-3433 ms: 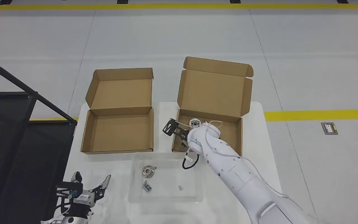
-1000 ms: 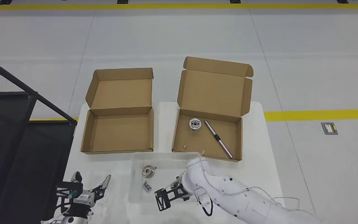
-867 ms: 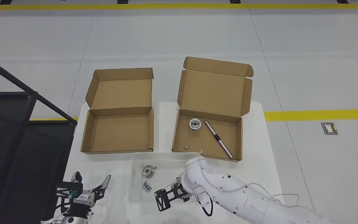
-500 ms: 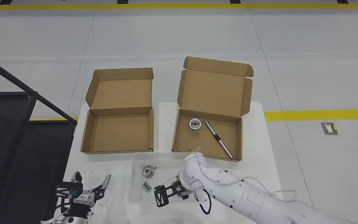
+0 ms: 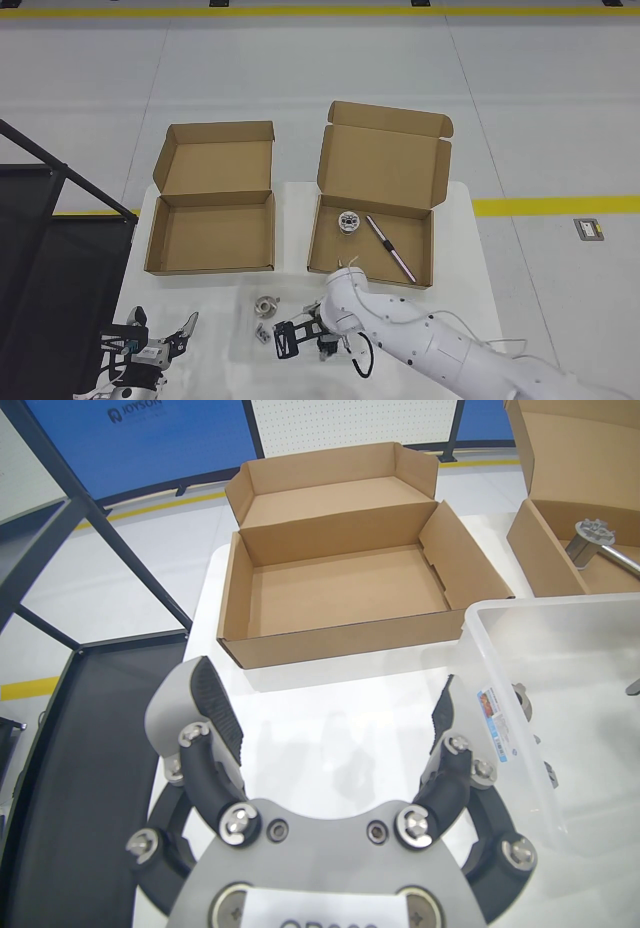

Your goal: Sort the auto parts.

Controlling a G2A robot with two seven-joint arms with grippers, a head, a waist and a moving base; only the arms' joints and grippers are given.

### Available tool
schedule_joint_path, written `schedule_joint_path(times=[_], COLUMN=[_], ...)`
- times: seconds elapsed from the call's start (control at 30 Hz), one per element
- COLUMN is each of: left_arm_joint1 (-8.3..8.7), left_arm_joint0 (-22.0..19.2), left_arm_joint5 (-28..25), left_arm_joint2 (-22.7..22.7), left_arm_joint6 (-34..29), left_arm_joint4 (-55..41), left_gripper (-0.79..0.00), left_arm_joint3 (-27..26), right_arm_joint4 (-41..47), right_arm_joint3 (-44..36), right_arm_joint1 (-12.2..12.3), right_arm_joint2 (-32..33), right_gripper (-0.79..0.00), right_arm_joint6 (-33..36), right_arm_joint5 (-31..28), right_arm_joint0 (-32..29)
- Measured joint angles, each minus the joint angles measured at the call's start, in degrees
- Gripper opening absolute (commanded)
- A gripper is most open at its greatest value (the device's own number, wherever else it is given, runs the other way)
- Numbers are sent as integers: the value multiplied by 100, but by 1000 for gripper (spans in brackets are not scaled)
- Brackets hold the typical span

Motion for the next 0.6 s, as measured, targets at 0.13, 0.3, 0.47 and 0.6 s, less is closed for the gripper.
schedule_joint_path(times=[0.13, 0.3, 0.47, 0.6], left_arm_joint1=[0, 0, 0, 0], left_arm_joint0=[0, 0, 0, 0], left_arm_joint5=[0, 0, 0, 0], left_arm_joint2=[0, 0, 0, 0], left_arm_joint6=[0, 0, 0, 0], left_arm_joint4=[0, 0, 0, 0], left_gripper=[0, 0, 0, 0], left_arm_joint3=[0, 0, 0, 0], right_arm_joint4=[-337, -633, -613, -307], right_arm_joint3=[-121, -337, -548, -764], right_arm_joint1=[9, 83, 167, 187], right_arm_joint2=[25, 160, 317, 435], right_gripper=[0, -219, -354, -372], right_arm_joint6=[-81, -44, 251, 791], right_arm_joint5=[438, 852, 991, 1263], right_arm_joint0=[-114, -282, -456, -629])
